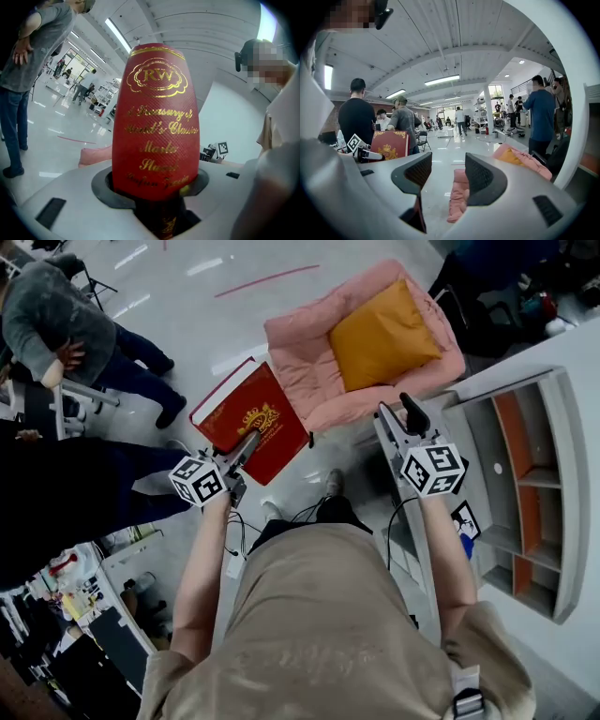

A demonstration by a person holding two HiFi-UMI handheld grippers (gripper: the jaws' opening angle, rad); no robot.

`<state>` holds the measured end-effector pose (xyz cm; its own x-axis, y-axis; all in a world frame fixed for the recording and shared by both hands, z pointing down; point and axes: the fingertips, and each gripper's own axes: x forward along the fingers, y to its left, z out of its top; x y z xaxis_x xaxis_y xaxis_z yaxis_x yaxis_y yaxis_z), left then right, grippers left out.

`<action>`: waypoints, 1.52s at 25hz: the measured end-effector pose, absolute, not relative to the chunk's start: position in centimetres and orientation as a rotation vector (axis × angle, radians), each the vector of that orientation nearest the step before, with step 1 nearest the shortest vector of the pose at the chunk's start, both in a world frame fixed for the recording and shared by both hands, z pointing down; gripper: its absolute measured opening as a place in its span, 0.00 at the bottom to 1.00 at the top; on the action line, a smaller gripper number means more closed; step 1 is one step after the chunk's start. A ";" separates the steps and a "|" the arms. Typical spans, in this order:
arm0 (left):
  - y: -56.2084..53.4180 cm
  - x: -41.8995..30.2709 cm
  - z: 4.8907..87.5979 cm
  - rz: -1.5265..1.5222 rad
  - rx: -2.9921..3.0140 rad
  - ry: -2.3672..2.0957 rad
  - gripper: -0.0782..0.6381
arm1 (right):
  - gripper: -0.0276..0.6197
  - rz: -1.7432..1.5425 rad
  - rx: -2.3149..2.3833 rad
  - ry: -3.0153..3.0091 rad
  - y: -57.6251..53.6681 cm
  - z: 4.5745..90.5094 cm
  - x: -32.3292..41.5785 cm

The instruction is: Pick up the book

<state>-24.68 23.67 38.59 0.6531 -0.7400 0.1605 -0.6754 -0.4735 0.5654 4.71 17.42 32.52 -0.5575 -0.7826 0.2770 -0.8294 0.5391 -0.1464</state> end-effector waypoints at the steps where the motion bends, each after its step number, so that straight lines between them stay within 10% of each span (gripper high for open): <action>1: 24.2 -25.4 38.6 -0.141 2.275 -1.085 0.44 | 0.40 0.397 1.386 -2.590 18.2 32.5 4.1; 27: 35.1 -20.7 43.3 -0.046 2.159 -1.133 0.44 | 0.40 0.481 1.327 -2.579 29.9 38.9 7.8; 30: 35.4 -18.7 43.6 -0.035 2.157 -1.137 0.44 | 0.24 0.438 1.313 -2.547 30.3 39.6 9.5; 38: 35.5 -14.1 43.7 -0.012 2.168 -1.129 0.44 | 0.19 0.478 1.331 -2.572 30.6 39.7 13.8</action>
<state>-14.10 35.49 43.73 0.6230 -0.7269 0.2889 -0.7205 -0.3895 0.5738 13.79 30.55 39.70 -0.5717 -0.7531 0.3255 -0.8198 0.5404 -0.1895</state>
